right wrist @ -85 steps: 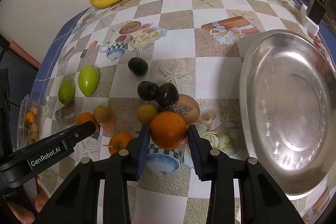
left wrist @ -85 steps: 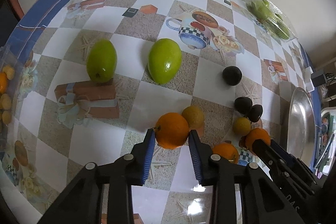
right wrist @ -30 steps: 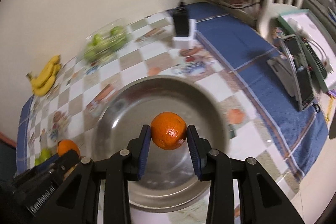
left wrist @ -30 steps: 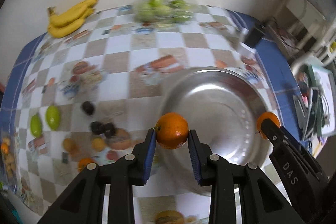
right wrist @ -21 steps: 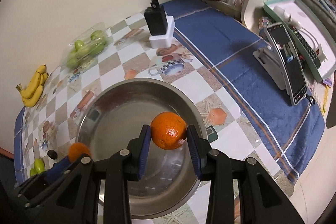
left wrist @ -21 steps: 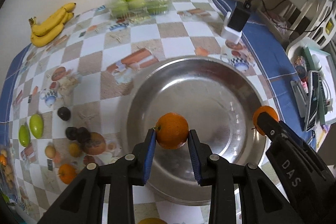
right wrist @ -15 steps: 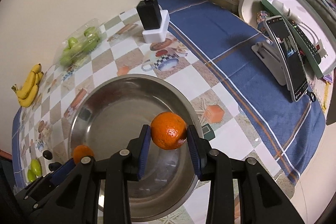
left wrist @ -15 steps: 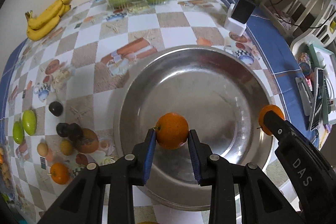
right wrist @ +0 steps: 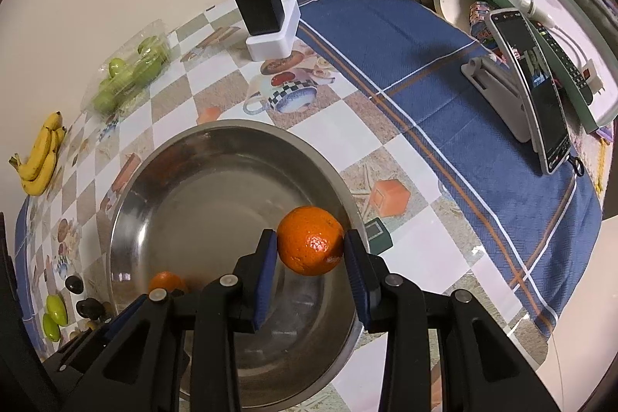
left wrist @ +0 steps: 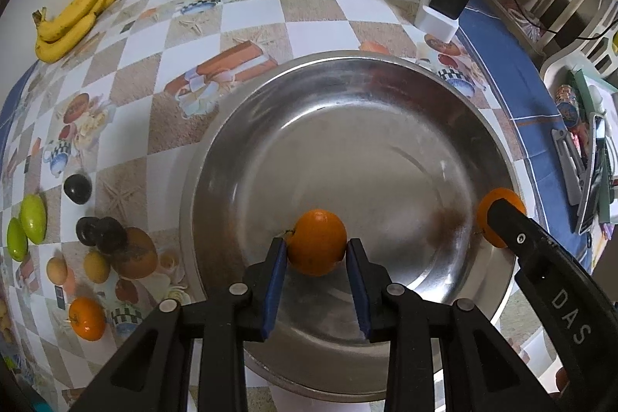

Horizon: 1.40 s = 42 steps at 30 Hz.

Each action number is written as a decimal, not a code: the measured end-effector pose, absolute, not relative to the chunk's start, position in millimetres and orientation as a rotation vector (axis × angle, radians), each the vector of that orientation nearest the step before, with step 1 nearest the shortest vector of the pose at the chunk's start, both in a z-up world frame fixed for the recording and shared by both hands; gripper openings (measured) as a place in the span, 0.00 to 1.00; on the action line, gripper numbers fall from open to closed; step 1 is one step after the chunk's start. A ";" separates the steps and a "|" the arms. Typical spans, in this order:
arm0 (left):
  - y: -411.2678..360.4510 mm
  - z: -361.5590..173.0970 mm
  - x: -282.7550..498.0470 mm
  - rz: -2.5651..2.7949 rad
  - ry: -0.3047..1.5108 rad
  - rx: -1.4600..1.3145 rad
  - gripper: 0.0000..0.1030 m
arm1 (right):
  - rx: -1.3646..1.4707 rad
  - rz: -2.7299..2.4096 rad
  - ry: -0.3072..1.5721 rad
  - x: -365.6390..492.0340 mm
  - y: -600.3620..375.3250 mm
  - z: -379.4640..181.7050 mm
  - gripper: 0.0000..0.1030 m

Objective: Organize fruits
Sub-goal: 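Carry the held oranges with both tools over the steel bowl, then open both tools to drop the oranges into the steel bowl, then move both open tools back from the bowl toward the remaining fruit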

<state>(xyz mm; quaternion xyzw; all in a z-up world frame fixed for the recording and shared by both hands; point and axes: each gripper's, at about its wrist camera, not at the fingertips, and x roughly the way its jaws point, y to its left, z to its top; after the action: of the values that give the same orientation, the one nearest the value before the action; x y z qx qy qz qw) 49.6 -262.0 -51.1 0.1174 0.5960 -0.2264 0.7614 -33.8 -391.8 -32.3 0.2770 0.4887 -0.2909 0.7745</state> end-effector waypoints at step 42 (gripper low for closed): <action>-180.2 -24.2 82.7 -0.226 1.256 0.212 0.91 | 0.488 -0.474 1.071 -12.7 -354.5 -15.4 0.71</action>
<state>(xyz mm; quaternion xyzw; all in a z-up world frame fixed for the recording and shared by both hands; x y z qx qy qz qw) 82.7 -180.2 -24.2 0.0988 0.5850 -0.1053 0.7981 -12.7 -354.5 -15.4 0.2277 0.5004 -0.2215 0.8054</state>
